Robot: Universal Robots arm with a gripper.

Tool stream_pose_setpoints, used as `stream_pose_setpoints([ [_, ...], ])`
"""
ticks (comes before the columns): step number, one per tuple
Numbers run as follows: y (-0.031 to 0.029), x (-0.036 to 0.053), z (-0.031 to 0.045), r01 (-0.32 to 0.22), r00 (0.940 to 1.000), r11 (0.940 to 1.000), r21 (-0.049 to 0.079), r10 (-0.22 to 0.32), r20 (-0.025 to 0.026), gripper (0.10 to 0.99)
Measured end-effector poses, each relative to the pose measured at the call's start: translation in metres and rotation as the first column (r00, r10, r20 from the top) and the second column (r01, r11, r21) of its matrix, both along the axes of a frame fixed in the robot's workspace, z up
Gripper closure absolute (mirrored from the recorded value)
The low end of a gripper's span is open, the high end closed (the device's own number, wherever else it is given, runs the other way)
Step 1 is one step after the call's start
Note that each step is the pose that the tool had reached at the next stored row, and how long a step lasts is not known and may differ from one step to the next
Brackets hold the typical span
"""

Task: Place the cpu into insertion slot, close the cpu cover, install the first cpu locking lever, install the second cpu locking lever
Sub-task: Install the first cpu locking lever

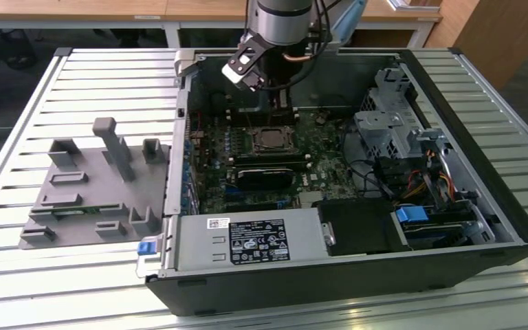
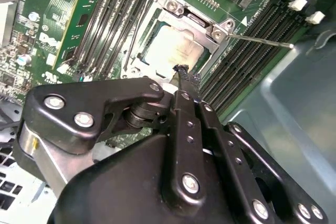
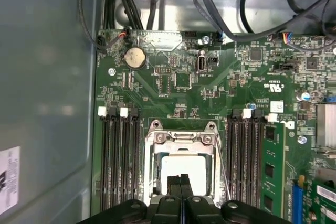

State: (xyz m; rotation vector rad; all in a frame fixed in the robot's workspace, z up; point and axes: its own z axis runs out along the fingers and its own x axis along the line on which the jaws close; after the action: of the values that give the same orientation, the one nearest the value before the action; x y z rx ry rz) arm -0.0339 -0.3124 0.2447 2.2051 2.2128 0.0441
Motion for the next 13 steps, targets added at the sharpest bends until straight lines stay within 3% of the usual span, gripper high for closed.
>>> stream_pose_setpoints([
  [9, 0.0, 0.0, 0.0232, 0.0, 1.0, 1.0, -0.001, 0.0, 0.0001, 0.98],
  [13, 0.0, 0.0, 0.028, -0.002, 1.0, 1.0, -0.002, 0.002, 0.0003, 0.98],
])
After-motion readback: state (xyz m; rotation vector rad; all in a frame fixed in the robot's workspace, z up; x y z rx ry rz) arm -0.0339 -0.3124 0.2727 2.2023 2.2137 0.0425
